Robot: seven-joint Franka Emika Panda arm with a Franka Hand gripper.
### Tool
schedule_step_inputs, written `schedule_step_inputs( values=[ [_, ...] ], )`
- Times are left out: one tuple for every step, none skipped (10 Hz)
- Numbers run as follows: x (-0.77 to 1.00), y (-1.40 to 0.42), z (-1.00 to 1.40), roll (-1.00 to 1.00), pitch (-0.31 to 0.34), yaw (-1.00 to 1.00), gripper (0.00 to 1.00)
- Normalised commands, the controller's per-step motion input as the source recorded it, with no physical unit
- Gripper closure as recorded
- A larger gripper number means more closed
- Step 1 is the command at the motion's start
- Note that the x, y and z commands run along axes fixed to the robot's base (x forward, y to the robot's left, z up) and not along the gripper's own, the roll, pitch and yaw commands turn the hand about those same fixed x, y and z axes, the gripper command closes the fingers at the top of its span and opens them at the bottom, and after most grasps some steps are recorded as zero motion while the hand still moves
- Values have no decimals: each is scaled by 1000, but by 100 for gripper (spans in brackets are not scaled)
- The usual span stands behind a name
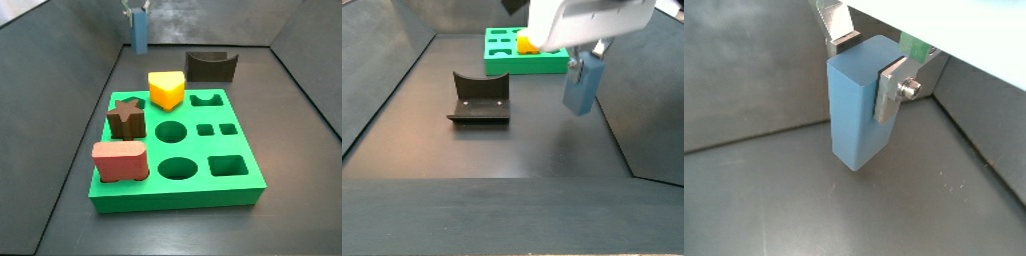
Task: Pick up the rectangle object. Move up. Move to above the board. Insert the rectangle object.
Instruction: Move to above the board.
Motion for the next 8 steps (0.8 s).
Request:
schedule_step_inputs(
  values=[
    [201, 0, 1000, 111, 222, 37, 100],
    [202, -1, 1000, 112, 240, 36, 100],
    [191, -3, 1000, 116, 227, 32, 100],
    [184, -4, 1000, 119, 197, 31, 100],
    [165, -6, 1000, 113, 130, 30, 100],
    [159, -7, 1000, 106, 112, 28, 100],
    [147, -7, 1000, 92, 93, 27, 100],
    [139, -8, 1000, 92, 92, 26, 100]
  ],
)
